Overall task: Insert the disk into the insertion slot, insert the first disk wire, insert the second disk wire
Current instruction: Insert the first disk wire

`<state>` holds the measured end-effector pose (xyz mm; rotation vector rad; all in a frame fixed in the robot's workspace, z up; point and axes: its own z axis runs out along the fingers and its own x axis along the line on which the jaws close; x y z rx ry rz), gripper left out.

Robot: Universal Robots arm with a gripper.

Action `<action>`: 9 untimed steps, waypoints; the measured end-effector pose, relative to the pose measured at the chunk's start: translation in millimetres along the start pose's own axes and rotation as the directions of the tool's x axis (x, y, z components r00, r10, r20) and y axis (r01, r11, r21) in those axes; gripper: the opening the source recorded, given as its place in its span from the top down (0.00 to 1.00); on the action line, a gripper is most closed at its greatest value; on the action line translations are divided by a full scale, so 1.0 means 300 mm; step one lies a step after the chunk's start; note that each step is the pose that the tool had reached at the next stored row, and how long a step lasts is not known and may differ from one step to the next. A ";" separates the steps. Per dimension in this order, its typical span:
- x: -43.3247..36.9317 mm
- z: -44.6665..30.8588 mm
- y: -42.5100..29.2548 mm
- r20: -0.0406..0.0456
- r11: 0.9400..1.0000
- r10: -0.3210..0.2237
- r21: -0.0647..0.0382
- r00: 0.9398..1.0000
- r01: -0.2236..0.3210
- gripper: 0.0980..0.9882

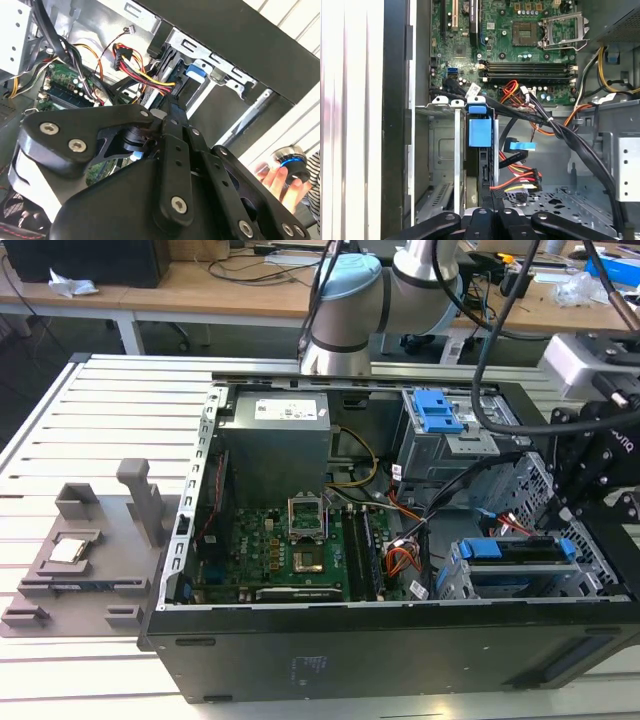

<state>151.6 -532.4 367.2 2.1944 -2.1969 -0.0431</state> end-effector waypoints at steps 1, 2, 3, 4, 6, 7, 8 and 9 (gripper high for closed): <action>-0.003 -0.018 0.001 0.000 1.000 0.000 0.000 1.000 0.000 0.99; -0.004 -0.027 0.001 0.000 1.000 0.000 0.000 1.000 0.000 0.99; -0.004 -0.034 0.002 0.000 1.000 0.000 0.000 1.000 0.000 0.99; -0.004 -0.042 0.002 0.000 1.000 0.000 0.000 1.000 0.000 0.99; -0.004 -0.042 0.002 0.000 1.000 0.000 0.000 1.000 0.000 0.99; -0.004 -0.042 0.002 0.000 1.000 0.000 0.000 1.000 0.000 0.99; -0.004 -0.042 0.002 0.000 1.000 0.000 0.000 1.000 0.000 0.99; -0.004 -0.042 0.002 0.000 1.000 0.000 0.000 1.000 0.000 0.99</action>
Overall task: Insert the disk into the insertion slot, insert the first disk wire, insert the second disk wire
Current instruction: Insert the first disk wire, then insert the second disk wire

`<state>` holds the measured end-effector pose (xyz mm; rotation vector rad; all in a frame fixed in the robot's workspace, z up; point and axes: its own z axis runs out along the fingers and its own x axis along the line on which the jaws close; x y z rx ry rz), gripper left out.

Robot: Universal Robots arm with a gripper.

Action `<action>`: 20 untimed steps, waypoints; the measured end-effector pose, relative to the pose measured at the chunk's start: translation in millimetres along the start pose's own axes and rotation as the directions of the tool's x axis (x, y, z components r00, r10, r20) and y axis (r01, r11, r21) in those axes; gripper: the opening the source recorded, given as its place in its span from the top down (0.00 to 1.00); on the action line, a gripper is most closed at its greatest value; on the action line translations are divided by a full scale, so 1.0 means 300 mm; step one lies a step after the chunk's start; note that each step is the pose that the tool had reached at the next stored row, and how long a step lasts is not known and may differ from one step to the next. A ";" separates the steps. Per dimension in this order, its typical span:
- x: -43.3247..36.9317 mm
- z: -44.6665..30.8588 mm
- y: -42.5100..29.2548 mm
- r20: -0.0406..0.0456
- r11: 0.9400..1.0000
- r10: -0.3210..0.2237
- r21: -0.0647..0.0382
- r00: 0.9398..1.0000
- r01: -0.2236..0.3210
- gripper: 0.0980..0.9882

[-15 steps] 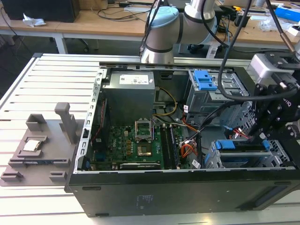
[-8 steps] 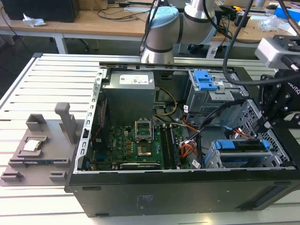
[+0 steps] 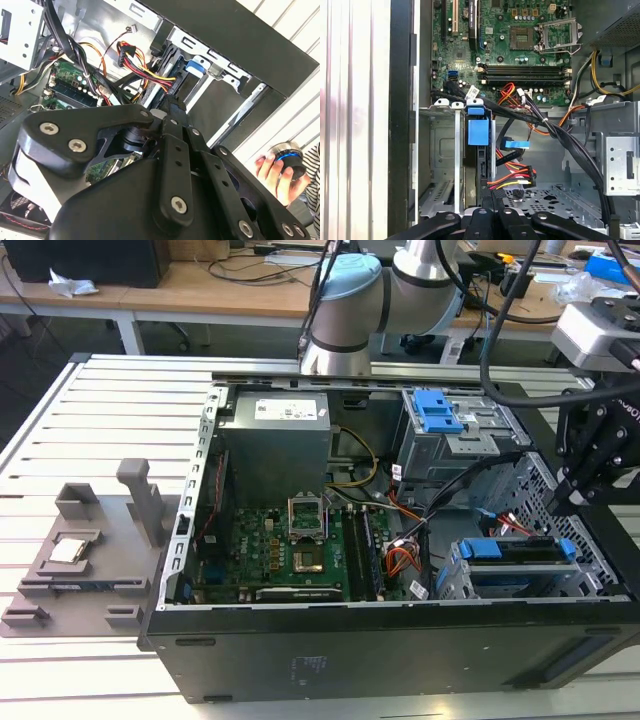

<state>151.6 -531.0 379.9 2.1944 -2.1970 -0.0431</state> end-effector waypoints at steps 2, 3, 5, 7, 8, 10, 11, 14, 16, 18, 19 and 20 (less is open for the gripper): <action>0.000 0.000 0.000 0.000 1.000 0.000 0.000 1.000 0.000 0.99; 0.000 0.000 0.000 0.000 1.000 0.000 0.000 1.000 0.000 0.99; 0.000 0.000 0.000 0.000 1.000 0.000 0.000 1.000 0.000 0.99; 0.000 0.000 0.000 0.000 1.000 0.000 0.000 1.000 0.000 0.99; 0.000 0.000 0.000 0.000 1.000 0.000 0.000 1.000 0.000 0.99; 0.000 -0.001 0.003 0.000 1.000 0.000 0.000 1.000 0.000 0.99; 0.000 0.000 0.009 0.000 1.000 0.000 0.000 1.000 0.000 0.99; 0.000 0.001 0.033 0.000 1.000 0.000 0.000 1.000 0.000 0.99; 0.000 0.002 0.058 0.000 1.000 0.000 0.000 1.000 0.000 0.99; 0.000 0.003 0.073 0.000 1.000 0.000 0.000 1.000 0.000 0.99; 0.000 0.003 0.082 0.000 1.000 0.000 0.000 1.000 0.000 0.99; 0.000 0.004 0.105 0.000 1.000 0.000 0.000 1.000 0.000 0.99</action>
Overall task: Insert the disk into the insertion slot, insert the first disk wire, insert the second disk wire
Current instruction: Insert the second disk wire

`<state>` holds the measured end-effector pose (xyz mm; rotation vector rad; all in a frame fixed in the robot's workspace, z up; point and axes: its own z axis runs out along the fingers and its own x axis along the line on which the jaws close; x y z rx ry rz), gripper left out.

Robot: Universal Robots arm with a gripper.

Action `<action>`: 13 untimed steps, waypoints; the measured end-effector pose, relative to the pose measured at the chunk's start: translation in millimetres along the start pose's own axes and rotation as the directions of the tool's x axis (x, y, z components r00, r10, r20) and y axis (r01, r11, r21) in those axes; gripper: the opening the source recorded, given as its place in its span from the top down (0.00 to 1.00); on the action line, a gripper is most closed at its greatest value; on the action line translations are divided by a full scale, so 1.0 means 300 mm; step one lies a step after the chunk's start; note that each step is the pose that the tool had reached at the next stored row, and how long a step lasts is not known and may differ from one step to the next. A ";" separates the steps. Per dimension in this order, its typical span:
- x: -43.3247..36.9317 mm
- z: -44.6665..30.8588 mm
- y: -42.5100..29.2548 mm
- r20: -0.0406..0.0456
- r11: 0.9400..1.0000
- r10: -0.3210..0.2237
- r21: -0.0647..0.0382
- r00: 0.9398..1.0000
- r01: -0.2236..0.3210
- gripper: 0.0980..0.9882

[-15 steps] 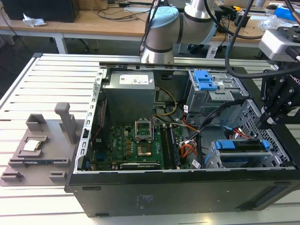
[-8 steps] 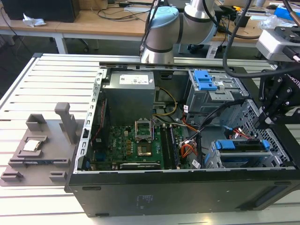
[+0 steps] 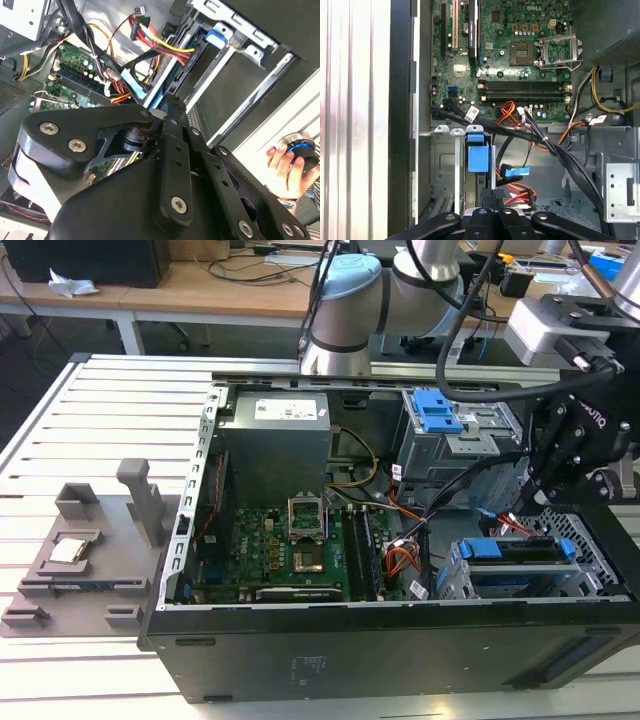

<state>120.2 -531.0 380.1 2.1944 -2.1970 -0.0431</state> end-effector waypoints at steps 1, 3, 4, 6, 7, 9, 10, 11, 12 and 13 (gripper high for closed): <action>0.000 0.001 0.016 0.000 1.000 0.000 0.000 1.000 0.000 0.99; 0.000 0.001 0.031 0.000 1.000 0.000 0.000 1.000 0.000 0.99; 0.000 0.002 0.042 0.000 1.000 0.000 0.000 1.000 0.000 0.99; 0.000 0.002 0.052 0.000 1.000 0.000 0.000 1.000 0.000 0.99; 0.000 0.003 0.059 0.000 1.000 0.000 0.000 1.000 0.000 0.99; 0.000 0.003 0.066 0.000 1.000 0.000 0.000 1.000 0.000 0.99; 0.000 0.004 0.072 0.000 1.000 0.000 0.000 1.000 0.000 0.99; -0.001 0.005 0.078 0.000 1.000 0.000 0.000 1.000 0.000 0.99; -0.004 0.008 0.083 0.000 1.000 0.000 0.000 1.000 0.000 0.99; -0.010 0.010 0.084 0.000 1.000 0.000 0.000 1.000 0.000 0.99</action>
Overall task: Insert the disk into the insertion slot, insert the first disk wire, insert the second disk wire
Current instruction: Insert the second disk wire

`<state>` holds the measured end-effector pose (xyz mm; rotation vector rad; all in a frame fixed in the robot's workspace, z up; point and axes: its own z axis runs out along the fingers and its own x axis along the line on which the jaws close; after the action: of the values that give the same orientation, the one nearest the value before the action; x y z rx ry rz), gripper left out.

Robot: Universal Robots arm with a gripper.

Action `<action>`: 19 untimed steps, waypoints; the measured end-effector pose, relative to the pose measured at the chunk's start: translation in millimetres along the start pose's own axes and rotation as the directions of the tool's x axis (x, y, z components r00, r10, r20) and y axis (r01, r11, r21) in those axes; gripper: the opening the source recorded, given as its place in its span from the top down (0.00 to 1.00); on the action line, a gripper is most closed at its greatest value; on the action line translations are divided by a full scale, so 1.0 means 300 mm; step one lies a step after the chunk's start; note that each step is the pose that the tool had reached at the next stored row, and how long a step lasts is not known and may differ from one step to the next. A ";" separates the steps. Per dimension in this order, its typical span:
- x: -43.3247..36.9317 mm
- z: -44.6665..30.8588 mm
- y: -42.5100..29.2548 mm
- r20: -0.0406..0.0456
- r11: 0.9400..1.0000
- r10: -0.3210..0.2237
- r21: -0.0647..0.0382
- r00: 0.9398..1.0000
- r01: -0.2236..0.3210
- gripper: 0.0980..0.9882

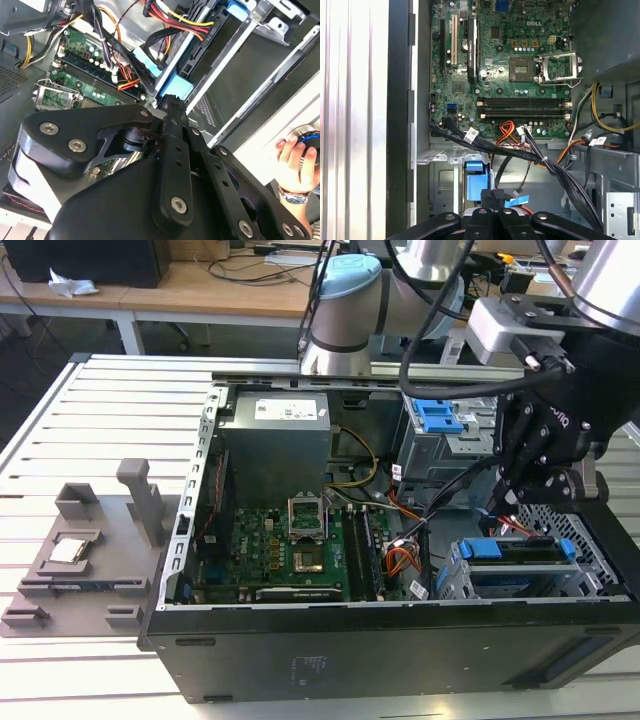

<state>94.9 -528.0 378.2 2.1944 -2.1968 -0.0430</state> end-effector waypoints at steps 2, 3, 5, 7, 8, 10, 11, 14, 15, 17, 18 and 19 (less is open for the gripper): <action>-0.019 0.001 0.000 0.000 1.000 0.000 0.000 1.000 0.000 0.99; -0.035 0.002 0.000 0.000 1.000 0.000 0.000 1.000 0.000 0.99; -0.062 0.003 0.001 0.000 1.000 0.000 0.000 1.000 0.000 0.99; -0.073 0.007 0.001 -0.001 1.000 0.000 0.000 1.000 0.000 0.99; -0.074 0.011 0.001 -0.001 1.000 0.000 0.000 1.000 0.000 0.99; -0.074 0.016 0.001 -0.001 1.000 0.000 0.000 1.000 0.000 0.99; -0.074 0.019 0.001 -0.001 1.000 0.000 0.000 1.000 0.000 0.99; -0.073 0.027 -0.001 -0.001 1.000 0.002 0.000 1.000 -0.002 0.99; -0.073 0.029 -0.005 -0.002 1.000 0.007 0.000 1.000 -0.007 0.99; -0.073 0.031 -0.034 -0.003 1.000 0.015 0.000 1.000 -0.015 0.99; -0.074 0.031 -0.044 -0.003 1.000 0.017 0.000 1.000 -0.017 0.99; -0.074 0.031 -0.044 -0.003 1.000 0.019 0.000 1.000 -0.019 0.99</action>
<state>107.8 -506.0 368.2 2.1720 -2.2155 -0.0391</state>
